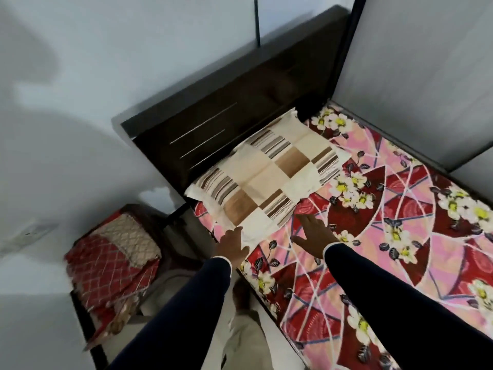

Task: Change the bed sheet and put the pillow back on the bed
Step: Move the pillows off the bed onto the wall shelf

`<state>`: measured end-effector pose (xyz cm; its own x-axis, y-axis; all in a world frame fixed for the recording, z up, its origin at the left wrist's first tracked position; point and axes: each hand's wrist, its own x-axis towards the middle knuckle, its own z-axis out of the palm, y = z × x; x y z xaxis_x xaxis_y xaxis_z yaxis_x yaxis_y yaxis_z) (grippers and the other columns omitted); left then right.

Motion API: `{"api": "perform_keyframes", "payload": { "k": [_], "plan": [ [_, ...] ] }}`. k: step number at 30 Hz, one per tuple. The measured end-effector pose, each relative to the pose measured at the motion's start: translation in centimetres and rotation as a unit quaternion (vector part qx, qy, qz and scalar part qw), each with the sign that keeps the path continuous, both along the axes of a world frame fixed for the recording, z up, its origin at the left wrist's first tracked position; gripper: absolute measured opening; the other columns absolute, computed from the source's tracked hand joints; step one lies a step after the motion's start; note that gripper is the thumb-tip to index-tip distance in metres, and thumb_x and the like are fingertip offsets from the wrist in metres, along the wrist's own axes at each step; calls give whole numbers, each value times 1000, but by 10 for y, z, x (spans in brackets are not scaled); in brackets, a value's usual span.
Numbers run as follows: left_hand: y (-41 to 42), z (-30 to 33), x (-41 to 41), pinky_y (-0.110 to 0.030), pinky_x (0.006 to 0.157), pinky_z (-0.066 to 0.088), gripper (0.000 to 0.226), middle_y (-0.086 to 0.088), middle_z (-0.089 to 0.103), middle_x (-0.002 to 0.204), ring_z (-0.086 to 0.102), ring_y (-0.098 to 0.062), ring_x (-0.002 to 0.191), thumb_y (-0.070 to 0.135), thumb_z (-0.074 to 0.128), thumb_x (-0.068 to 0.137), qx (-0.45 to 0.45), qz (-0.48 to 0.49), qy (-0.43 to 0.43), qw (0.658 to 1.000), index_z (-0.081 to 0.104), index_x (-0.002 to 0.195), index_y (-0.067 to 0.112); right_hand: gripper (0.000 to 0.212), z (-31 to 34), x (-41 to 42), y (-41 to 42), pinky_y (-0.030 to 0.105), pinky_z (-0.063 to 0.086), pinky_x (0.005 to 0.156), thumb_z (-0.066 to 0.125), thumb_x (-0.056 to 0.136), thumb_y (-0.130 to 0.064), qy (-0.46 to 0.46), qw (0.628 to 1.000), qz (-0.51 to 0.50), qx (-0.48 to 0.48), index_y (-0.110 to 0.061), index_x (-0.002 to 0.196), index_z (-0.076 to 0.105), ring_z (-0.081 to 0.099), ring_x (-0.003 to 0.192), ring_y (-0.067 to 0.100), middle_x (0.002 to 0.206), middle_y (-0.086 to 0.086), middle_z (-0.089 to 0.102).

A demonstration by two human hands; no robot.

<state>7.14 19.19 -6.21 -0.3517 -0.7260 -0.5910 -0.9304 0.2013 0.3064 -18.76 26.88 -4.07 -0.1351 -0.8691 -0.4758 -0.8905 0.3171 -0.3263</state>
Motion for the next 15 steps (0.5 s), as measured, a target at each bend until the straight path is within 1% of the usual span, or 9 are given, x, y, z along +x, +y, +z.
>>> {"api": "perform_keyframes", "payload": {
  "k": [2, 5, 6, 8, 10, 11, 13, 14, 15],
  "plan": [
    [-38, -35, -2, -47, 102, 45, 71, -15, 50, 133, 51, -34, 125, 37, 56, 92, 44, 9, -1, 999, 27, 153, 17, 78, -33, 3, -31, 48, 34, 109, 59, 95, -48, -33, 997, -50, 47, -15, 156, 24, 38, 138, 38, 154, 15, 34],
    [-78, -76, 1, -48, 105, 43, 68, -16, 47, 137, 49, -36, 127, 35, 59, 92, 52, 23, 5, 998, 30, 150, 18, 78, -74, 11, -64, 50, 31, 114, 62, 95, -46, -112, 980, -142, 87, -16, 156, 23, 34, 143, 39, 157, 19, 30],
    [-90, -88, 2, -48, 106, 43, 71, -17, 45, 140, 48, -37, 128, 34, 61, 92, 67, 46, 18, 997, 27, 152, 19, 78, -83, 16, -73, 49, 31, 115, 63, 95, -44, -148, 967, -184, 97, -16, 156, 23, 33, 144, 38, 159, 18, 28],
    [-115, -114, 1, -50, 105, 45, 82, -19, 45, 140, 50, -38, 126, 31, 69, 88, 102, 151, 76, 980, 22, 155, 18, 76, -101, 24, -89, 46, 33, 115, 62, 96, -40, -225, 927, -279, 108, -15, 156, 22, 37, 143, 33, 159, 17, 30],
    [-131, -129, 2, -49, 102, 48, 86, -20, 53, 135, 55, -38, 122, 31, 75, 82, 142, 302, 132, 933, 28, 151, 11, 74, -116, 33, -97, 44, 39, 111, 61, 97, -39, -274, 886, -354, 121, -13, 155, 23, 46, 135, 30, 151, 20, 43],
    [-137, -132, 0, -49, 101, 49, 77, -19, 57, 130, 58, -38, 120, 32, 75, 82, 183, 374, 152, 896, 37, 145, 9, 74, -126, 38, -100, 42, 41, 107, 61, 97, -41, -288, 867, -387, 127, -13, 155, 23, 52, 125, 27, 142, 20, 50],
    [-143, -131, -8, -48, 96, 53, 36, -15, 60, 120, 62, -32, 106, 27, 72, 90, 281, 470, 193, 814, 54, 119, 12, 75, -139, 49, -103, 35, 42, 94, 60, 97, -44, -297, 840, -430, 141, -10, 154, 24, 53, 102, 22, 119, 14, 55],
    [-144, -128, -14, -45, 89, 57, 25, -14, 60, 116, 62, -29, 95, 24, 70, 93, 308, 502, 215, 779, 56, 111, 13, 74, -143, 56, -104, 33, 42, 87, 58, 97, -44, -301, 829, -449, 146, -9, 153, 24, 52, 94, 21, 115, 12, 52],
    [-145, -125, -19, -40, 77, 59, 24, -14, 62, 111, 63, -26, 85, 22, 69, 94, 309, 521, 233, 761, 56, 110, 10, 73, -146, 61, -105, 32, 42, 82, 57, 98, -46, -312, 815, -465, 147, -10, 152, 24, 52, 89, 22, 119, 11, 51]
  ]
}}
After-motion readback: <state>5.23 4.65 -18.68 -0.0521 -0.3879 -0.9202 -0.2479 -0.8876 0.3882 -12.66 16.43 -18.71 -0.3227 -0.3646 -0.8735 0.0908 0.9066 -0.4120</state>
